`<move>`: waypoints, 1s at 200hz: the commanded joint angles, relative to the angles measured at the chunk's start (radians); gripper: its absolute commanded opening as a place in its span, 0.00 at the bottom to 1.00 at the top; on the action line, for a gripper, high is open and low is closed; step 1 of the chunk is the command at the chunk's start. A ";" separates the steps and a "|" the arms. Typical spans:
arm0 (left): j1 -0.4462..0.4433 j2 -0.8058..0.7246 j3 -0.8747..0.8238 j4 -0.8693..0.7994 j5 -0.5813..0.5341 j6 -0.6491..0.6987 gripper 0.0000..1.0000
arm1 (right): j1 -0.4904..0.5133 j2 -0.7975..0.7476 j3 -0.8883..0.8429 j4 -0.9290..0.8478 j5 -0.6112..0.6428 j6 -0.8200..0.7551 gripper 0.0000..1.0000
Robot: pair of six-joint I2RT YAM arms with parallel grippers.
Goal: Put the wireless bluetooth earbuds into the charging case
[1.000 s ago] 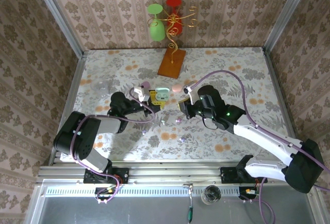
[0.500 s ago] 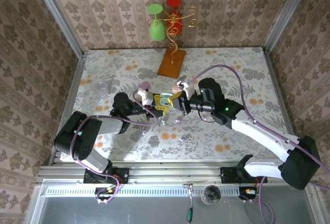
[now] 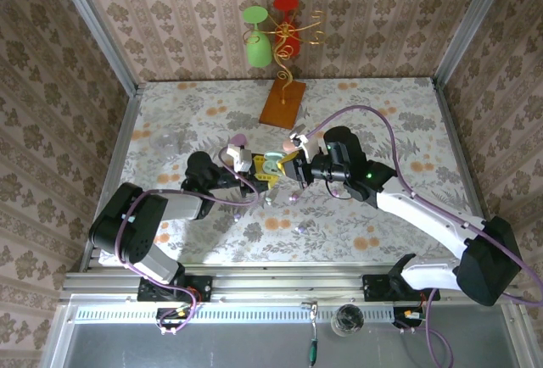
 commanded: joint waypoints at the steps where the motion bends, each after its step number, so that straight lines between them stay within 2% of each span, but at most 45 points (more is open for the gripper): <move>1: -0.005 -0.009 0.027 0.022 0.008 -0.018 0.42 | -0.006 0.007 -0.007 0.030 -0.030 0.009 0.10; 156: 0.011 -0.006 0.037 0.022 0.002 -0.019 0.42 | -0.007 -0.003 0.015 -0.048 -0.014 -0.033 0.12; 187: 0.015 -0.001 0.038 0.022 0.006 -0.022 0.42 | -0.007 -0.001 0.025 -0.054 -0.012 -0.031 0.16; 200: 0.015 -0.002 0.038 0.022 0.008 -0.022 0.42 | -0.007 -0.003 0.029 -0.053 -0.008 -0.027 0.24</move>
